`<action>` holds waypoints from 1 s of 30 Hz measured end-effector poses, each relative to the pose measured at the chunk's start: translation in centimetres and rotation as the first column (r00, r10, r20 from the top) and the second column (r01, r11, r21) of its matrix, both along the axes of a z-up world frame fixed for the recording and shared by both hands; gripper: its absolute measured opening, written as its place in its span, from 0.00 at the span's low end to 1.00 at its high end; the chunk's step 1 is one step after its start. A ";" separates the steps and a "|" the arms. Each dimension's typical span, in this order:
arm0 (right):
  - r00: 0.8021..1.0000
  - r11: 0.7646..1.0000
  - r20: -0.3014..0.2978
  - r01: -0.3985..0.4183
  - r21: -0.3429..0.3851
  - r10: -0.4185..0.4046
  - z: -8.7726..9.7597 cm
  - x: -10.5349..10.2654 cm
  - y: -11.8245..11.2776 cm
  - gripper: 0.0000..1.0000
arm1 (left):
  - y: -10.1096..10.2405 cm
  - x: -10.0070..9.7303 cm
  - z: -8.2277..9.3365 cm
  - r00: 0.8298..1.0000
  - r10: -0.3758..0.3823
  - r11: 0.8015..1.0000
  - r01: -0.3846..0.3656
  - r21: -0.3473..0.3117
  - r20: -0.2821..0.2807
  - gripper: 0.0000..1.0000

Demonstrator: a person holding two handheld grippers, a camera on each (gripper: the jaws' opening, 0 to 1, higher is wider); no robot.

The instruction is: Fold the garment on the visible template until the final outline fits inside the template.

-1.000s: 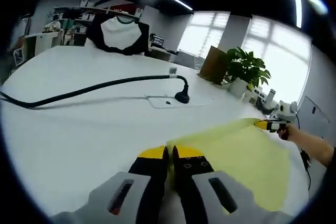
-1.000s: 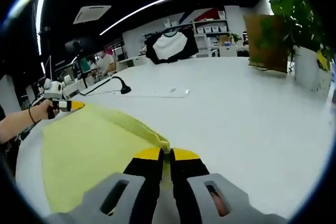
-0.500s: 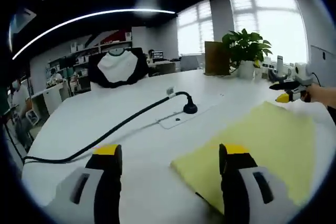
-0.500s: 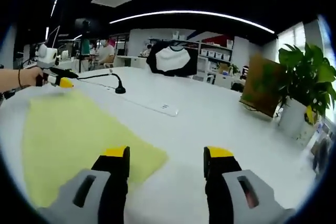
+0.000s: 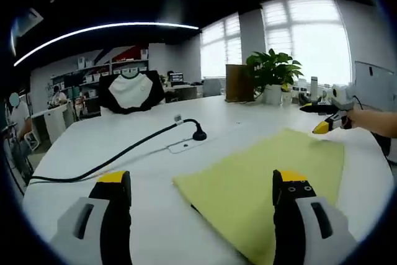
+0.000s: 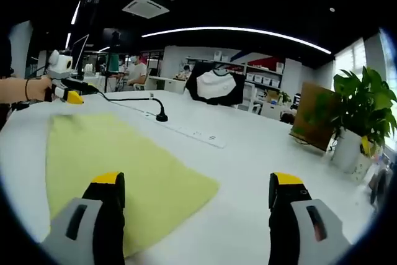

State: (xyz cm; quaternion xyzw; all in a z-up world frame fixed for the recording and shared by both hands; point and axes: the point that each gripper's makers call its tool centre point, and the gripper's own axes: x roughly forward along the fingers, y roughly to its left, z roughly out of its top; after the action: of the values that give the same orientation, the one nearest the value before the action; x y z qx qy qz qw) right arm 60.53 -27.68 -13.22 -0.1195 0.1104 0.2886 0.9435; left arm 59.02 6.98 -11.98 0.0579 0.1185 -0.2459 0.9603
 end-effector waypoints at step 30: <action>0.999 1.000 -0.053 -0.005 0.013 0.006 -1.0 -8.5 -0.4 0.93 | 0.4 -9.9 -1.5 0.998 -0.027 0.994 0.021 -0.104 -0.061 0.71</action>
State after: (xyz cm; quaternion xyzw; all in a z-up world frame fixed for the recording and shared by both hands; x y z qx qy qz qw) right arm 52.02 -28.07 -14.17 -0.1060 0.1329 0.2950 0.9403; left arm 49.15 7.41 -13.50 0.0021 0.1347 -0.2649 0.9548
